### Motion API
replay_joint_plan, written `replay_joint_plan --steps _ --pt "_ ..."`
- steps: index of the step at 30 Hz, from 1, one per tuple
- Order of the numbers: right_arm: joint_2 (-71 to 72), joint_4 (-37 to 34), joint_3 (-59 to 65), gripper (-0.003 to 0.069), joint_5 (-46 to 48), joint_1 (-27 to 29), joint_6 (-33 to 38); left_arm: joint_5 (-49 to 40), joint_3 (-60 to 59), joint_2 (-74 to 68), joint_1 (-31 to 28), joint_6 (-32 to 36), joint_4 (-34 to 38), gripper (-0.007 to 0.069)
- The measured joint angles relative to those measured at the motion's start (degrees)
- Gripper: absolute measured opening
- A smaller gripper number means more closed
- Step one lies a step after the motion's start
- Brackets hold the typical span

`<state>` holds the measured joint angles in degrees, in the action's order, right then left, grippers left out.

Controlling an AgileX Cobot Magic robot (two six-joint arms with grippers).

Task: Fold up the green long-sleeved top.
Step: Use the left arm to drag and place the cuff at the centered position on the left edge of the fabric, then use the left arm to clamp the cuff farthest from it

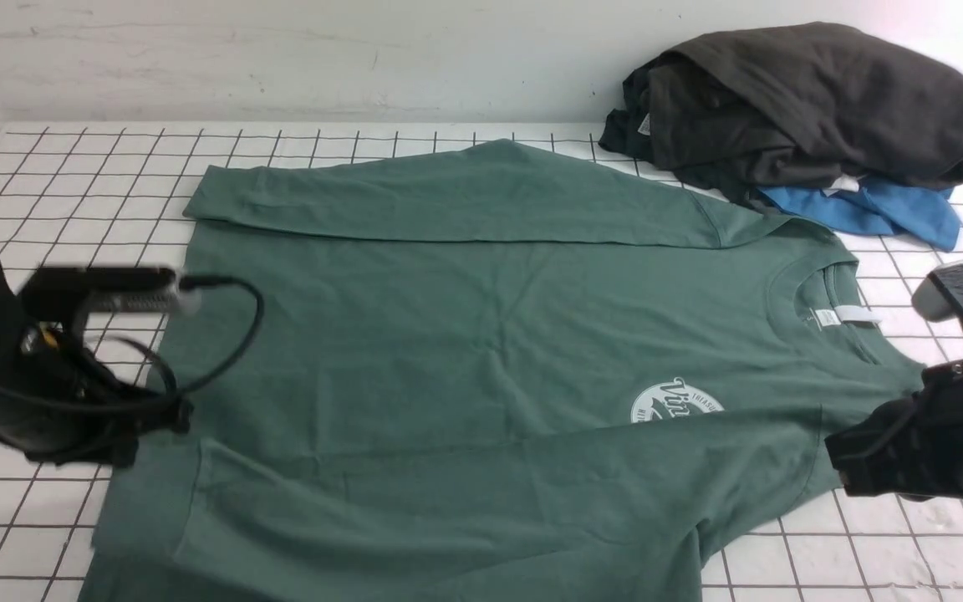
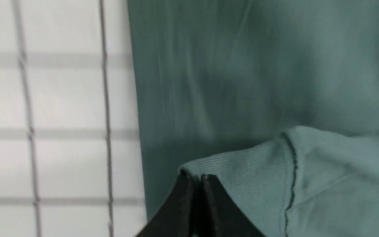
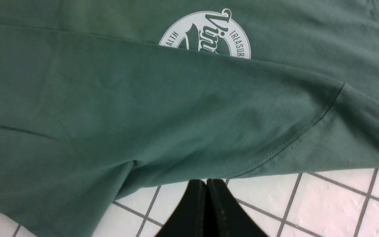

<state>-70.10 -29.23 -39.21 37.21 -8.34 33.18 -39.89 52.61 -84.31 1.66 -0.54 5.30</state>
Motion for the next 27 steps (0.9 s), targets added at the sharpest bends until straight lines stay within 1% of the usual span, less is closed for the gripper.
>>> replay_joint_plan --steps 4,6,7,8,11,13,14,16,17,18,19,20,21,22,23,24,25,27 --pt "0.0 0.0 0.0 -0.0011 -0.3 0.0 0.0 1.4 8.2 1.3 0.0 0.1 -2.5 -0.0004" --pt "0.0 0.0 0.0 -0.0011 -0.5 0.0 0.0 2.6 9.6 0.7 0.0 0.1 -3.6 -0.0004" --pt "0.0 0.0 0.0 -0.0011 -0.7 0.0 0.0 4.7 11.6 -1.3 0.0 0.1 -4.7 -0.0004" --pt "0.0 0.0 0.0 -0.0011 -0.7 0.0 0.0 4.9 12.1 -1.6 0.0 0.1 -4.8 -0.0004" --pt "0.0 0.0 0.0 -0.0011 -0.8 0.0 0.0 7.1 15.3 -9.8 0.0 0.0 -5.3 0.0" --pt "0.0 0.0 0.0 -0.0011 -0.7 0.0 0.0 7.2 18.0 -15.5 -0.2 0.0 -5.3 0.0028" --pt "0.0 0.0 0.0 -0.0011 -0.7 0.0 0.0 7.1 18.4 -16.0 -0.2 0.0 -5.3 0.0038" --pt "0.0 0.0 0.0 -0.0011 -0.3 0.0 0.0 5.6 24.5 -22.8 -0.7 0.0 -5.3 0.0128" --pt "0.0 -0.1 0.0 -0.0011 -0.1 0.0 0.0 5.5 25.7 -23.3 -0.8 0.0 -5.3 0.0137" --pt "-0.1 -0.2 0.0 -0.0011 0.0 0.0 0.0 4.7 28.3 -25.6 -1.0 0.0 -5.3 0.0183" --pt "-0.1 -0.2 0.0 -0.0011 0.1 0.0 0.0 3.3 33.8 -29.0 -1.5 0.0 -5.3 0.0251" --pt "-0.1 -0.3 0.0 -0.0011 0.2 0.0 0.0 2.7 37.5 -31.1 -1.7 0.0 -5.3 0.0298" --pt "-0.1 -0.4 0.0 -0.0011 0.3 0.0 0.0 2.4 38.3 -31.5 -1.8 0.0 -5.3 0.0316" --pt "-0.1 -0.4 0.0 -0.0011 0.3 0.0 0.0 1.9 44.4 -34.9 -2.2 -0.1 -5.3 0.0382" --pt "-0.1 -0.4 0.0 -0.0011 0.3 0.0 0.0 1.4 49.9 -37.6 -2.5 -0.6 -5.3 0.0421" --pt "-0.1 -0.4 0.0 -0.0011 0.3 0.0 0.0 1.4 49.9 -38.1 -2.6 -0.6 -5.3 0.0427" --pt "-0.1 -0.6 0.0 -0.0011 0.4 0.0 0.0 1.1 55.0 -41.3 -3.0 -1.5 -5.3 0.046" --pt "-0.1 -0.9 0.0 -0.0011 0.6 0.0 0.0 1.1 62.4 -46.6 -3.5 -3.9 -5.3 0.0488"
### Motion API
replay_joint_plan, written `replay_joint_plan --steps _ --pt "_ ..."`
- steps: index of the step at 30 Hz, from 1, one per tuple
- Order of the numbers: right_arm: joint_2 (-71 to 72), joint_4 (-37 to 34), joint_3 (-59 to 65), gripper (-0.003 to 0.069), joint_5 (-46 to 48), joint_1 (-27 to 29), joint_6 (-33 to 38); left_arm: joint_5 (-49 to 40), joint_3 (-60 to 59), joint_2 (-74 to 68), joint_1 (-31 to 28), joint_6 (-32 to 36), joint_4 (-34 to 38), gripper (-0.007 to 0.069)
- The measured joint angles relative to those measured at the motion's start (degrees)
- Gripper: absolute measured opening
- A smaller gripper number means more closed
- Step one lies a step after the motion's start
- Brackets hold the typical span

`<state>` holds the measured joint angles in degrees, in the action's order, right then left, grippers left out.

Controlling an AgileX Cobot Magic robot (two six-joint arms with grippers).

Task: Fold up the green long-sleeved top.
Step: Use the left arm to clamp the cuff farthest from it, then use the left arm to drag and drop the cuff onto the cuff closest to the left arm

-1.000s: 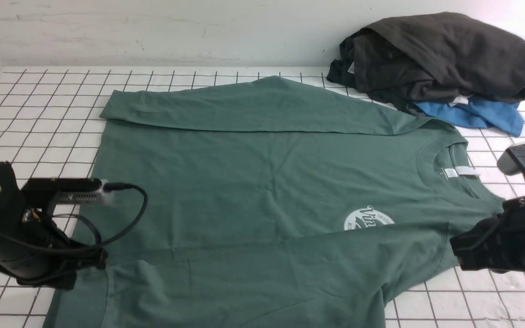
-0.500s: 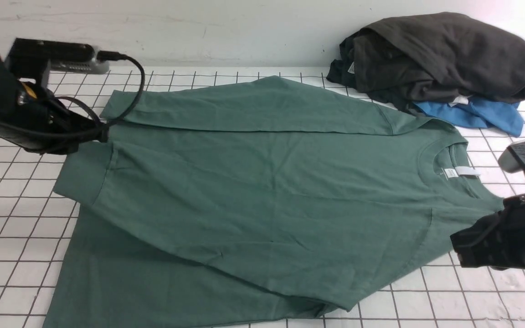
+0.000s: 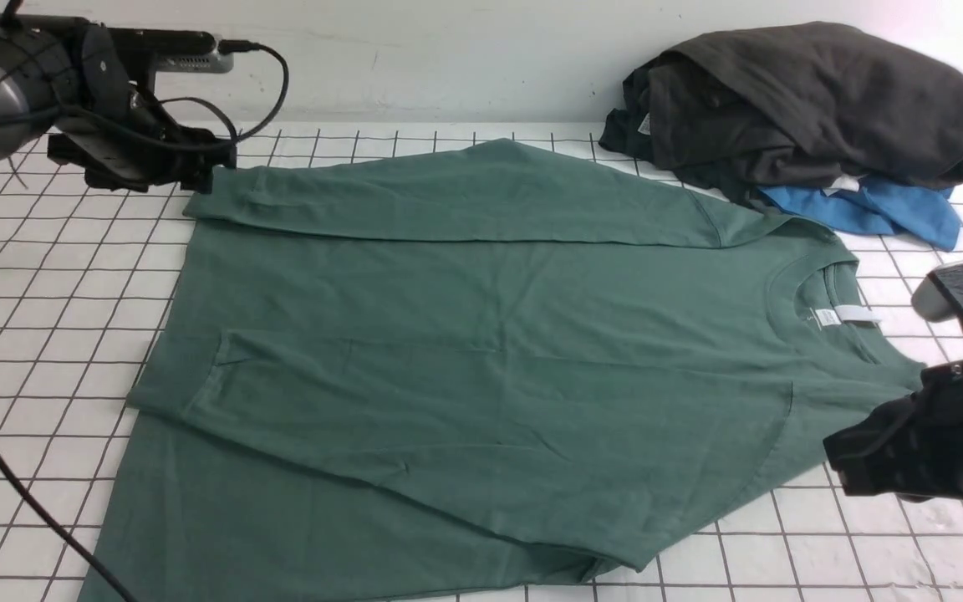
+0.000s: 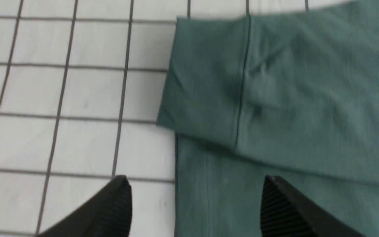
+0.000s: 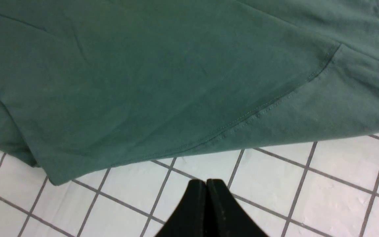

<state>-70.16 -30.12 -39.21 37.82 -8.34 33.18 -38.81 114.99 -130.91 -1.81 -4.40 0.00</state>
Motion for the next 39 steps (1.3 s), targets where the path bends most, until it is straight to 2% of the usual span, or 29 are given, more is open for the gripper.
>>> replay_joint_plan --steps 4,9,14,18,21,23,25,27,30,32,34,39 --pt "0.0 -0.4 0.0 -0.0011 0.9 0.0 0.0 -0.4 11.1 -9.7 -0.6 -3.1 0.0 0.0497" --pt "0.0 -0.8 0.0 -0.0011 1.1 0.0 0.0 -2.2 17.7 -16.3 -0.6 -3.7 0.3 0.049" --pt "0.0 -3.6 0.0 -0.0011 1.2 0.0 0.0 -1.5 22.5 -20.4 -0.6 -4.0 0.7 0.0333" --pt "0.0 -4.0 0.0 -0.0011 1.2 0.0 0.0 -1.9 25.5 -21.0 -0.5 -4.0 -1.5 0.0125" --pt "0.0 -4.2 0.0 -0.0011 1.2 0.0 0.0 -4.7 29.0 -21.1 -0.2 -3.9 -4.3 0.0021" --pt "0.0 -4.2 0.0 -0.0011 1.2 0.0 0.0 -6.0 30.4 -21.1 0.1 -3.9 -5.6 0.0008" --pt "0.0 -3.9 0.0 -0.0011 1.2 0.0 0.0 -11.0 33.3 -20.6 0.8 -3.7 -8.2 0.0002" --pt "0.0 -2.9 0.0 -0.0011 1.2 0.0 0.0 -17.5 35.8 -19.5 1.4 -3.4 -9.0 0.0002" --pt "0.0 -0.6 0.0 -0.0011 1.4 0.0 0.0 -28.6 38.5 -16.8 2.1 0.6 -9.0 0.0002" --pt "0.1 1.1 0.0 -0.0011 1.7 0.0 0.0 -31.3 36.1 -12.2 2.6 4.4 -7.9 0.0002" --pt "0.1 1.6 0.0 -0.0011 1.7 0.0 0.0 -31.7 32.6 -8.7 2.7 5.4 -6.5 0.0002" --pt "0.1 2.2 0.0 -0.0011 2.1 0.0 0.0 -31.7 6.7 7.9 3.5 6.7 -1.6 0.0002"
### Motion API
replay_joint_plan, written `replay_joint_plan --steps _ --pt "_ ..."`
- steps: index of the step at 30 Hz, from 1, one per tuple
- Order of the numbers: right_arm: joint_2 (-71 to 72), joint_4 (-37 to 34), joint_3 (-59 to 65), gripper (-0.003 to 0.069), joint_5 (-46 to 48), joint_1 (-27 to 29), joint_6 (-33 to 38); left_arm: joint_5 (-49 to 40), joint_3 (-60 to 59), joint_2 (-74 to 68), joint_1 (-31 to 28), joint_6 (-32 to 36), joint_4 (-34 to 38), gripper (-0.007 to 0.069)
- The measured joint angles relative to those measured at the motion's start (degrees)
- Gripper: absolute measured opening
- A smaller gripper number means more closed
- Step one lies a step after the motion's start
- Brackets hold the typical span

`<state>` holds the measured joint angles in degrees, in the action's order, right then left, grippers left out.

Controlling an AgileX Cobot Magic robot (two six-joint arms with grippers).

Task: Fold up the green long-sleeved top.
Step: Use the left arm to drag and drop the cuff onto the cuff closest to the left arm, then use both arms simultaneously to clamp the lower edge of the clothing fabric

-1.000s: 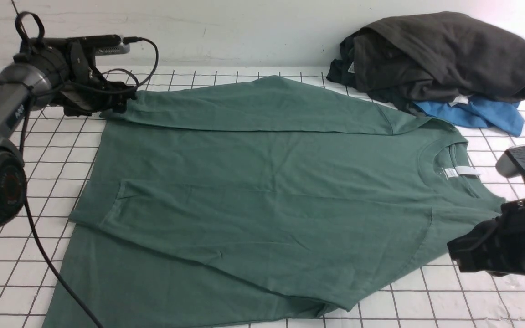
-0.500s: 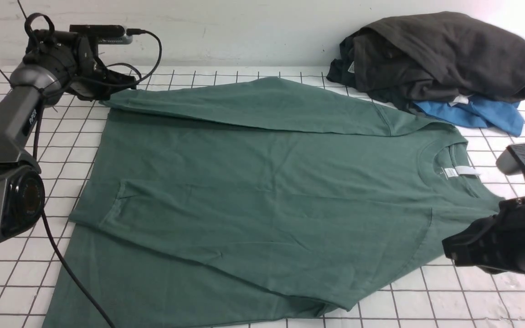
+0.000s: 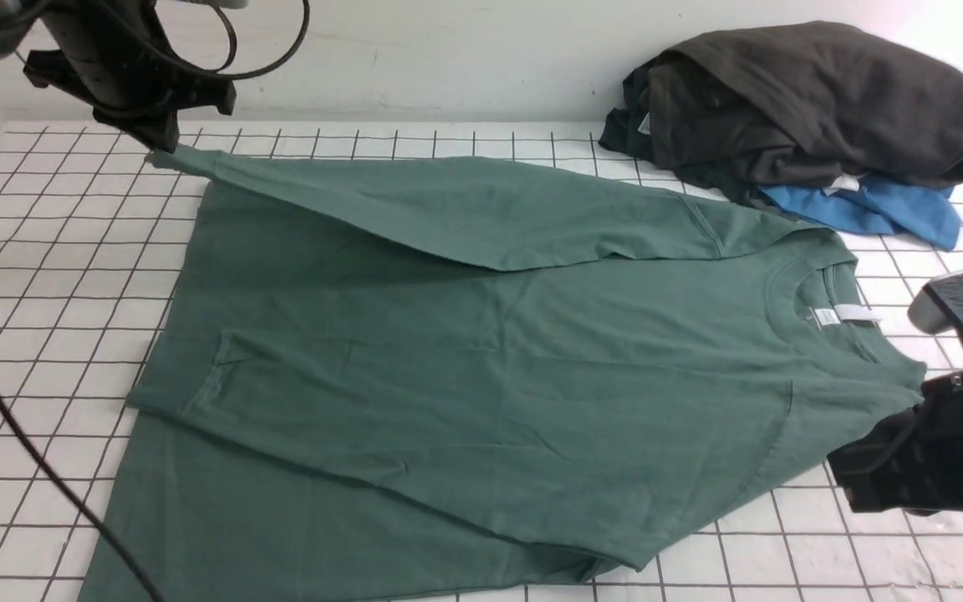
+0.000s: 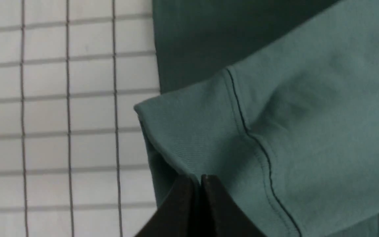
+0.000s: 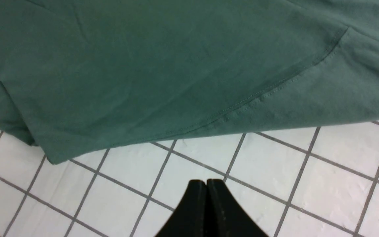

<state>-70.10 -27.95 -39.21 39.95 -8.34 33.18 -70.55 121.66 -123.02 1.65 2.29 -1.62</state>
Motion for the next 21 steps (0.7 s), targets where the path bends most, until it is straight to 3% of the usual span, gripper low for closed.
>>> replay_joint_plan --steps 5,10,17,21 --pt "0.0 -0.6 0.0 -0.0011 -1.1 0.0 0.0 1.8 -26.0 8.3 0.1 -2.3 -1.2 0.0002" --pt "0.0 -2.6 0.0 -0.0011 -2.9 0.0 0.1 10.4 -35.2 8.7 0.1 -5.3 -4.8 0.0046" --pt "0.0 -5.9 0.0 -0.0011 -2.1 0.0 6.0 8.4 -36.2 13.1 1.4 -3.4 -5.2 0.0412" --pt "0.0 -9.4 0.0 -0.0011 -0.4 0.0 13.3 5.8 -42.0 18.1 6.4 -0.4 -5.4 0.0524"
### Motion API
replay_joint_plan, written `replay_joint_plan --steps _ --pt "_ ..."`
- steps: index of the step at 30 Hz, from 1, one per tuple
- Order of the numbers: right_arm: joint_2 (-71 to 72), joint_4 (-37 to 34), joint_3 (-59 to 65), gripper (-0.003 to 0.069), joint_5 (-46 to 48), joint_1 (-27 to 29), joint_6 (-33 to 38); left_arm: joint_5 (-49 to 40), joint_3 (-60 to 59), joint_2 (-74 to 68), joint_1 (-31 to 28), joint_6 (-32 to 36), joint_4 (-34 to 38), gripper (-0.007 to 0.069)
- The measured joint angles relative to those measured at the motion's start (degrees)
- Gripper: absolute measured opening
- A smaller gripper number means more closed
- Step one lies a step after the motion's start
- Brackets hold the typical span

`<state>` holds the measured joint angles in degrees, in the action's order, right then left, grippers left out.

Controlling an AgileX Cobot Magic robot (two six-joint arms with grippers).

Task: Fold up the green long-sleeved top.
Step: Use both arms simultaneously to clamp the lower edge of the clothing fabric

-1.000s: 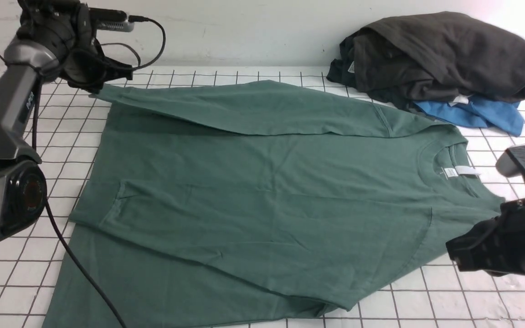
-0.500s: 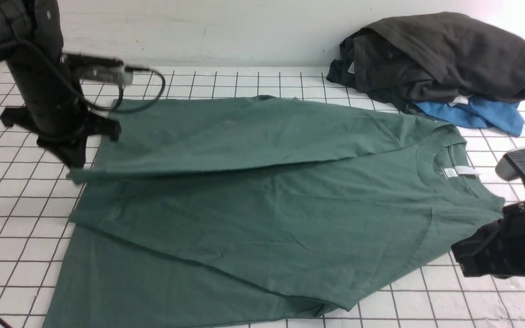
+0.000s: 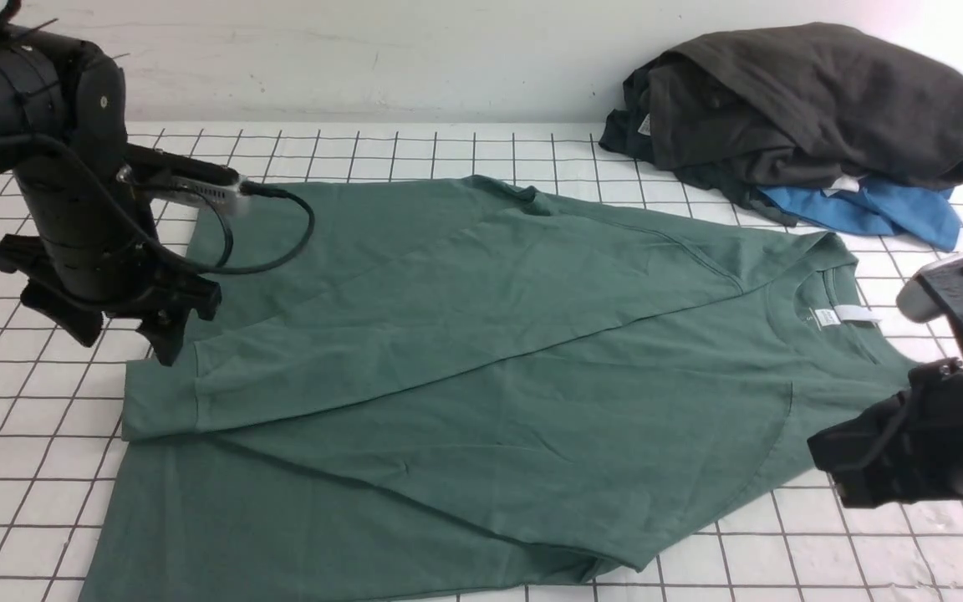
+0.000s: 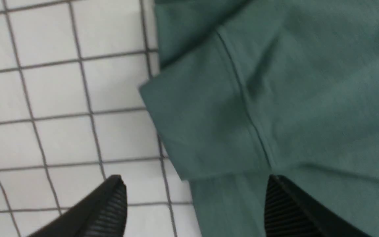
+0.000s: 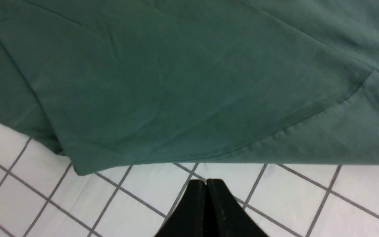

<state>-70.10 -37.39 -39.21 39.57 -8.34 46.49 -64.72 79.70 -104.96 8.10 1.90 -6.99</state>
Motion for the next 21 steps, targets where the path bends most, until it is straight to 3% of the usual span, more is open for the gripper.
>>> replay_joint_plan --steps 3,7,11,18,21 --pt "0.0 -1.9 0.0 -0.0011 1.2 0.0 4.2 0.2 -5.3 2.4 3.4 4.5 0.1 0.0528" --pt "0.0 -6.4 0.0 -0.0011 4.2 0.0 11.1 5.5 -22.6 9.4 11.2 20.7 -0.3 0.0496" --pt "0.0 -8.6 -0.1 -0.0011 5.4 0.0 14.2 13.1 -35.0 15.6 13.9 31.2 -3.4 0.0422" --pt "0.0 -10.0 -0.1 -0.0011 6.3 0.0 14.7 26.5 -42.5 17.5 13.7 32.7 -7.3 0.0274" --pt "0.0 -10.0 -0.1 -0.0011 6.4 0.0 14.8 29.4 -42.6 17.0 13.7 29.7 -7.6 0.02"
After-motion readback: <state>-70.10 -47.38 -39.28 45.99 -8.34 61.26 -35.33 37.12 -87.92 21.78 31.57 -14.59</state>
